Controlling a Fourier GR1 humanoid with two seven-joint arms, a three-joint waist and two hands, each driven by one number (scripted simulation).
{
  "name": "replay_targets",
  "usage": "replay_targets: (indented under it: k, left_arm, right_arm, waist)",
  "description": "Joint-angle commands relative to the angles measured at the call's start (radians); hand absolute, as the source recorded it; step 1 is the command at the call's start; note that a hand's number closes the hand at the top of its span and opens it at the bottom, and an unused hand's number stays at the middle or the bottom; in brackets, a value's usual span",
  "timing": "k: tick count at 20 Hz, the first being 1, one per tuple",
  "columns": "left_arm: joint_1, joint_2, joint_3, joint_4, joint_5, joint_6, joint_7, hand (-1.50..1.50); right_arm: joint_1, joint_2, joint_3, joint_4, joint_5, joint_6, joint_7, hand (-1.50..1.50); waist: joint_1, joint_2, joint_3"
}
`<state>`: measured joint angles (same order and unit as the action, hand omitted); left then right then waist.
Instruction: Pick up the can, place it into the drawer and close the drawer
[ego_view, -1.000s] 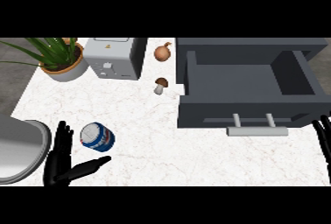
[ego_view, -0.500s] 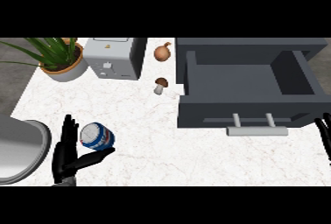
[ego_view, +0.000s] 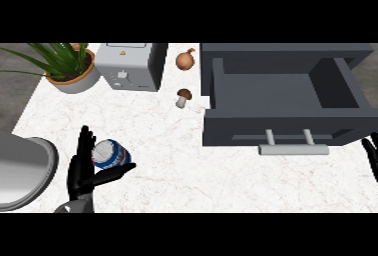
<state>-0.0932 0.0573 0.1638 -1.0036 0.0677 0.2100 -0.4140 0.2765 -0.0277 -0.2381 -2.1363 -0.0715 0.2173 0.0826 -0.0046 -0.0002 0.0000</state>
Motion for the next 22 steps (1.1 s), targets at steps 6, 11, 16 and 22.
replay_targets:
  k: [6, 11, 16, 22]
  left_arm:
    - [-0.110, -0.040, -0.023, 0.105, -0.001, 0.019, -0.017, -1.50]
    - [-0.123, -0.029, -0.047, 0.031, -0.002, 0.026, 0.040, 1.50]
    - [-0.085, -0.024, -0.043, -0.013, 0.057, -0.063, 0.034, 1.50]
    - [-0.160, -0.056, -0.084, -0.014, 0.050, 0.001, 0.025, 1.50]
  right_arm:
    - [-0.038, 0.013, 0.003, -0.024, 0.002, -0.016, 0.037, -1.50]
    - [0.012, 0.013, -0.034, -0.061, -0.038, 0.010, 0.024, -1.50]
    - [0.014, 0.027, 0.013, 0.029, 0.012, -0.007, -0.059, -1.50]
    - [0.023, 0.027, 0.014, -0.025, -0.003, -0.012, -0.007, -1.50]
  waist:
    - [0.000, 0.000, 0.000]
    - [0.000, -0.001, 0.000]
    - [0.004, -0.001, 0.000]
    - [0.000, 0.000, 0.000]
